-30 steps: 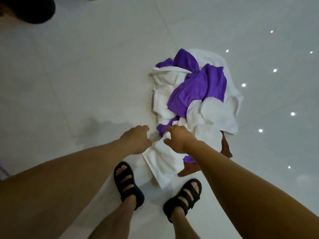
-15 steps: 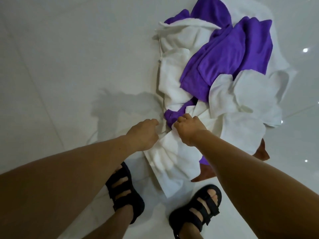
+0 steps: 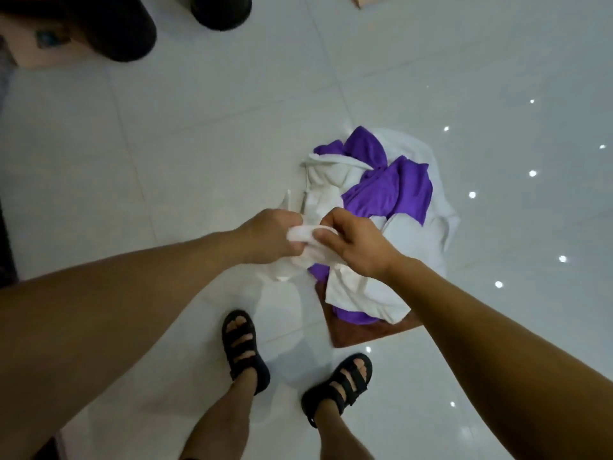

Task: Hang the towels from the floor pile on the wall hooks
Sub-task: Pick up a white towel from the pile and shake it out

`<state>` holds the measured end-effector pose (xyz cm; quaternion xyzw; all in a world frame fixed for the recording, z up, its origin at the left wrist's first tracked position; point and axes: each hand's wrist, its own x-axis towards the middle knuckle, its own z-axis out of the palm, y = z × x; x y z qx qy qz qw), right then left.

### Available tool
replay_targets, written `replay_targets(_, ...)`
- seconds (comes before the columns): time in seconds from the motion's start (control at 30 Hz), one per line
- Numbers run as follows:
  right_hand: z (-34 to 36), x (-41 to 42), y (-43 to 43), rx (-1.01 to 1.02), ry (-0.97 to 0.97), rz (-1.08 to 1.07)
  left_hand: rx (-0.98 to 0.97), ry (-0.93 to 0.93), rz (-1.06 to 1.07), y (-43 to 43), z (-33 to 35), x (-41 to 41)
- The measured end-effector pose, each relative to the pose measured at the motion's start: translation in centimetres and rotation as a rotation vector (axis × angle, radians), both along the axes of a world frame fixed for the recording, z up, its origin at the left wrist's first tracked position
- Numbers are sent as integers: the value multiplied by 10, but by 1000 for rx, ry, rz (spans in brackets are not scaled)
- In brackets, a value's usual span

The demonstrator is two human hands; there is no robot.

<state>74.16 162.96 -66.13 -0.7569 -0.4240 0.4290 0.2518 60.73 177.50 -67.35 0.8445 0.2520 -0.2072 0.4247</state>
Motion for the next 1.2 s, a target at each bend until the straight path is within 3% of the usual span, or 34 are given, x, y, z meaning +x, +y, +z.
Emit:
replay_targets(0.07,55,11,10,-87,-47,77,68,-40,60,23,61,-2)
replay_targets(0.17,127,21,28,-227,-293,277,216,-91,73,48,145,-8)
replay_targets(0.23,173,29,40,-190,-379,248,318,-103,113,59,194,-15)
replay_targets(0.37,262,39,55,100,-187,33,442,-161,279,72,277,-36)
replay_targets(0.5,335,23,59,255,-128,63,651,-136,328,62,362,-62)
replay_targets(0.7,430,-19,49,40,-35,387,954,-211,426,16,483,-110)
replay_targets(0.77,451,-42,46,21,79,383,1022,-253,513,-3,509,-119)
replay_targets(0.9,481,-82,26,-46,712,269,1080,-206,751,-33,535,-152)
replay_targets(1.0,498,-113,12,-28,1046,261,961,-26,869,-54,531,-195)
replay_targets(1.2,534,-184,-3,62,1349,244,189,71,1205,-121,506,-281)
